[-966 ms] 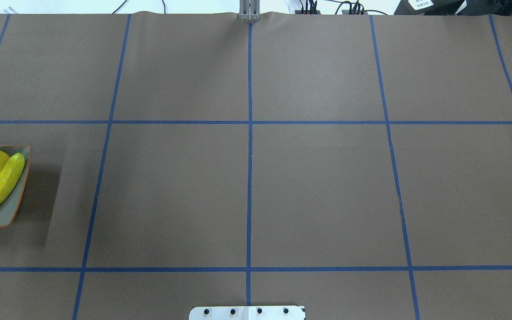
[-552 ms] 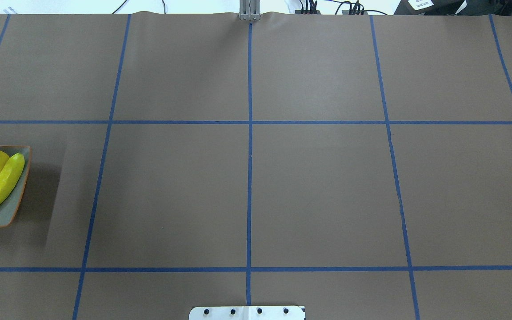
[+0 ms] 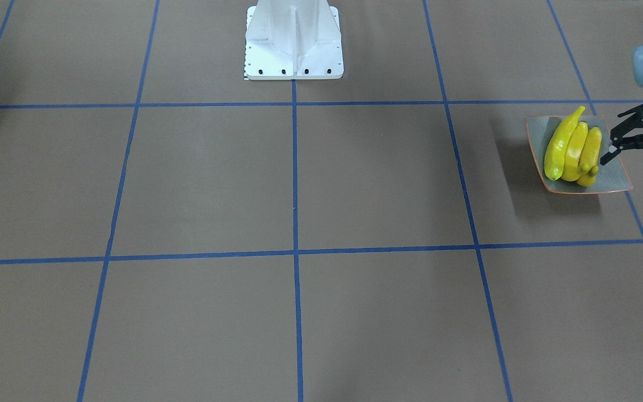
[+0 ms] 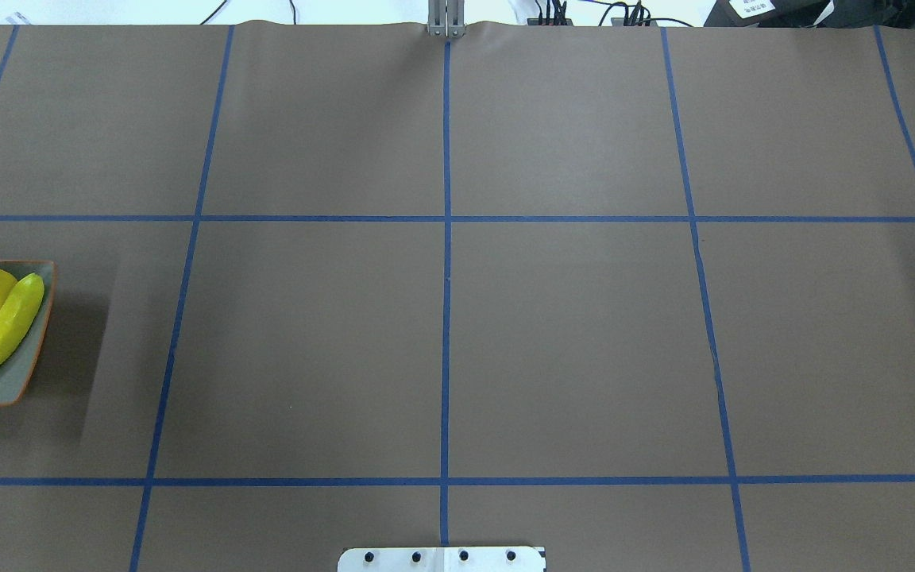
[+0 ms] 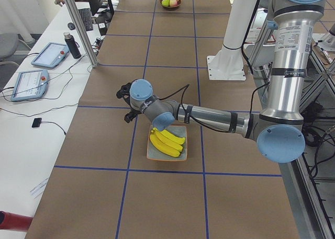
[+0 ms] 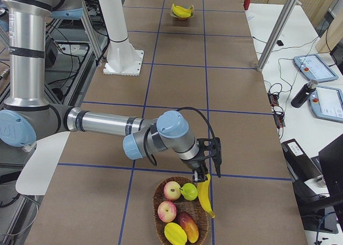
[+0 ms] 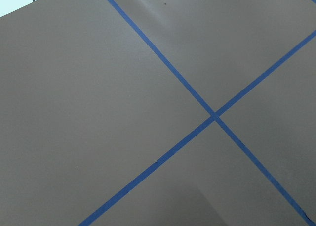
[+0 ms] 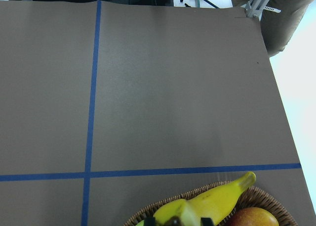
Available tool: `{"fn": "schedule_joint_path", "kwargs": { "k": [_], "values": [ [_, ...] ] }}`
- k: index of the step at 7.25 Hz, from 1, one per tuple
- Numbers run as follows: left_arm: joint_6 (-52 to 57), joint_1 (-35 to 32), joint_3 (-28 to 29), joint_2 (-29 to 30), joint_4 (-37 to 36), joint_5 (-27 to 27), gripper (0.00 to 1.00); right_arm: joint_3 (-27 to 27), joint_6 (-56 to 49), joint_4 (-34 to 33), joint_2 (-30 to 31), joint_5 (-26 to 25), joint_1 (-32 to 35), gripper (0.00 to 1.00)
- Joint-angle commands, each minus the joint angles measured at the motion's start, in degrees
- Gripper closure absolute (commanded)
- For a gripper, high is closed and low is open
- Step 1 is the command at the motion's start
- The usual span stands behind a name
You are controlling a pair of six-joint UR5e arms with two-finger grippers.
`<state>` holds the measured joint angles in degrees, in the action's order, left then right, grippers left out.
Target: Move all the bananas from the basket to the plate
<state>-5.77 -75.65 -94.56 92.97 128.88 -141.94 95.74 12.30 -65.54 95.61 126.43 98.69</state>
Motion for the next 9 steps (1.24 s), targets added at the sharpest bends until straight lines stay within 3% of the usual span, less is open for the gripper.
{"fn": "schedule_joint_path", "kwargs": {
  "k": [1,5,9],
  "values": [
    [-0.1,0.1,0.0,0.4,-0.1,0.0,0.00,5.1,1.2,-7.9,-3.5,0.2,-0.2,1.00],
    [-10.3,0.4,0.2,6.5,-0.1,0.0,0.00,5.1,11.9,-8.1,-11.1,3.0,-8.0,1.00],
    [-31.5,8.3,0.2,18.8,0.3,0.0,0.00,5.2,24.3,-7.9,-19.7,5.3,-16.7,1.00]
  ]
}}
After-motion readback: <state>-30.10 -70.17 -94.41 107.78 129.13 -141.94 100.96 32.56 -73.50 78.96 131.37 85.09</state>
